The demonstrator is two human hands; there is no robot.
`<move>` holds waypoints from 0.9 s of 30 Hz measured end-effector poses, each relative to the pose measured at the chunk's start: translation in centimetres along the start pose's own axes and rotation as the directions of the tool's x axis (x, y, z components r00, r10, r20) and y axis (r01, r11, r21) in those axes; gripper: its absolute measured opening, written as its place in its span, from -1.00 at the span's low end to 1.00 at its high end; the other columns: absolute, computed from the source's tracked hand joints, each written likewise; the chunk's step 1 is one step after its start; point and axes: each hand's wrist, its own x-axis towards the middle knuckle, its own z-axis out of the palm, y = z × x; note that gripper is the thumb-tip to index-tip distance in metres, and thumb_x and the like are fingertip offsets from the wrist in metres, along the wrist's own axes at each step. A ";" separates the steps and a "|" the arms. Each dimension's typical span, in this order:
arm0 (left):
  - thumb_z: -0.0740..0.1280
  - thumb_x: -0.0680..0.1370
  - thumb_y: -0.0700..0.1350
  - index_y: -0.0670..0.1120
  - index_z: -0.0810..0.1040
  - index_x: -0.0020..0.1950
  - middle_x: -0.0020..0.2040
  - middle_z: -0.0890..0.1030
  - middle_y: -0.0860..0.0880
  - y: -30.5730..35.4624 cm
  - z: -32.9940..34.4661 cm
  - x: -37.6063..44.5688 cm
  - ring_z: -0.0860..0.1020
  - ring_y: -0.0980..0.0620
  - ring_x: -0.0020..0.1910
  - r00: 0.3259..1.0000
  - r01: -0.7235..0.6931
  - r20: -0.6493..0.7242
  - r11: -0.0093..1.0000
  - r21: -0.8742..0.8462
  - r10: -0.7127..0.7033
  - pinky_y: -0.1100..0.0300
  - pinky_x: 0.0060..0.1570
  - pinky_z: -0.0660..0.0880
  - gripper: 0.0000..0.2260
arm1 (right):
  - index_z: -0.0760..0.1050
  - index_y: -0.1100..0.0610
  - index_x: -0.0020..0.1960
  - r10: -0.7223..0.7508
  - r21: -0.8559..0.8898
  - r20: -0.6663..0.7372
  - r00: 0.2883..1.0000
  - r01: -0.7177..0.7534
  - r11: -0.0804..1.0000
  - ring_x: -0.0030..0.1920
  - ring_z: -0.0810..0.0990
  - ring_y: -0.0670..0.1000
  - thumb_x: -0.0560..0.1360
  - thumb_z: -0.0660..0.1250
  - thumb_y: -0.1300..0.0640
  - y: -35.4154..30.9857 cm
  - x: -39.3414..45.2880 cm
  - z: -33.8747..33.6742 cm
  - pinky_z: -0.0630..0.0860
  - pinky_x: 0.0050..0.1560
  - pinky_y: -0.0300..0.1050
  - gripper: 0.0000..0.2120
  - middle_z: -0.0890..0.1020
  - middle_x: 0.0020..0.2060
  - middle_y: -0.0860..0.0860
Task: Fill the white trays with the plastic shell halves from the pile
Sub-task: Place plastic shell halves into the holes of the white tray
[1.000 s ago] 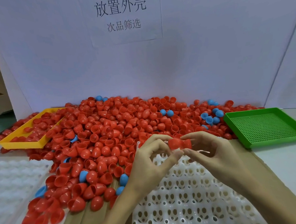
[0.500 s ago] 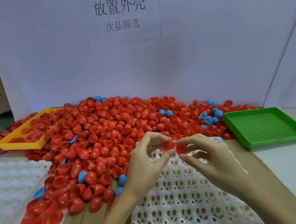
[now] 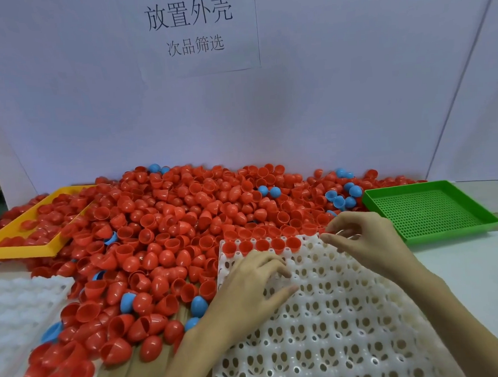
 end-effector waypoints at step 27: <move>0.32 0.68 0.02 -0.06 0.62 0.36 0.54 0.43 0.02 -7.8 -5.5 2.2 0.35 0.00 0.50 0.871 0.407 -0.384 0.889 0.209 -0.308 -0.03 0.46 0.27 -0.70 | 0.72 -0.07 0.00 -0.076 0.124 0.114 0.991 0.061 0.990 -0.16 0.67 -0.13 0.63 0.39 0.10 0.2 -0.7 0.6 0.62 -0.14 -0.22 -0.85 0.72 -0.14 -0.19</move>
